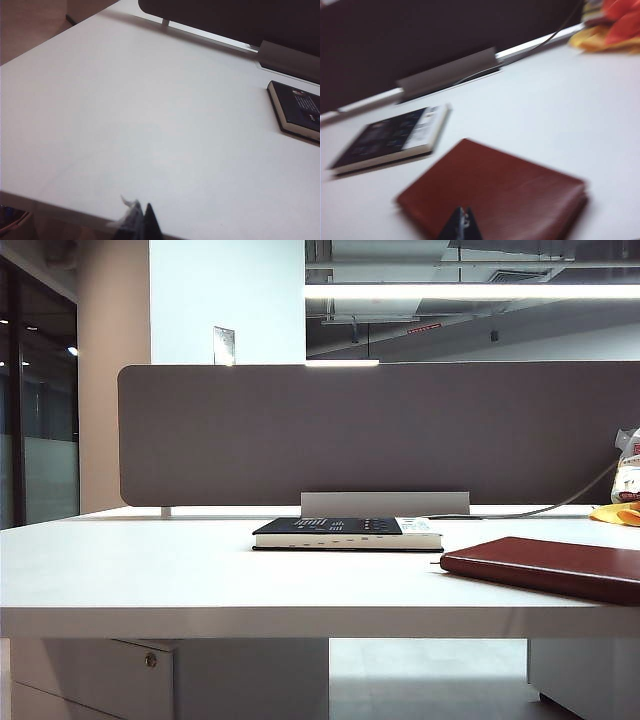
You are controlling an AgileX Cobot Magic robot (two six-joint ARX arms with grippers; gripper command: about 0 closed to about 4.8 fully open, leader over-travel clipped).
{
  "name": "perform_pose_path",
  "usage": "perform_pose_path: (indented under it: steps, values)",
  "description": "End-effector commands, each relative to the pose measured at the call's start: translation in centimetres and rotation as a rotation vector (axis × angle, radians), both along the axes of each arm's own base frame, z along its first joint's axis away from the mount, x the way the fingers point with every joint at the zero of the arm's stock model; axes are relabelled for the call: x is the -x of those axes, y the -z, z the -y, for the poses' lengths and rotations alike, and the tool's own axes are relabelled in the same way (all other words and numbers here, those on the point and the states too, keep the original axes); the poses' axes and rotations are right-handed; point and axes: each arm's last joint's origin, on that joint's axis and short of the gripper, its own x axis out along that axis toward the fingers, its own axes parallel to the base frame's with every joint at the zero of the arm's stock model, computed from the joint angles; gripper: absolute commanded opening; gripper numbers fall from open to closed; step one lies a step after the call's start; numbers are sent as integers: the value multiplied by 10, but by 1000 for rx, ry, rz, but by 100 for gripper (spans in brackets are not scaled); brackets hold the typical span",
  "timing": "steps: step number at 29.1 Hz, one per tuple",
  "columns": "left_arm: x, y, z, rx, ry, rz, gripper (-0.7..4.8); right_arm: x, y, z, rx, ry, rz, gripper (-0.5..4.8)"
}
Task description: Pick up the red book and place it on top of the black book.
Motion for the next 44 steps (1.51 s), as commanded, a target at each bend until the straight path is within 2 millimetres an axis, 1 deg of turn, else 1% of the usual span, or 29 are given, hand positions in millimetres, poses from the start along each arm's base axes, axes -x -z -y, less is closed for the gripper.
perform_pose_path:
  steps: [1,5,15,23,26,32,36,44]
  values:
    - [0,2,0,3,-1,-20,-6,0,4,-3,-137,-76,-52,-2]
    - [0,2,0,6,6,-21,-6,1,12,-2,-194,-59,-137,-2]
    - [0,3,3,123,75,-26,-6,1,13,-2,-231,-55,-149,-2]
    - [0,2,6,142,203,-22,-6,-2,17,-4,-223,-88,-213,-3]
    - [1,0,9,157,280,-24,-6,-2,17,-4,-216,-109,-226,-3]
    - [4,-3,12,264,390,-63,-6,-2,17,-5,-195,-128,-225,-3]
    - [7,-14,14,296,437,-68,-6,-2,17,-5,-195,-127,-227,-3]
    - [26,-65,16,292,486,-26,-6,-2,18,-4,-175,-108,-227,-3]
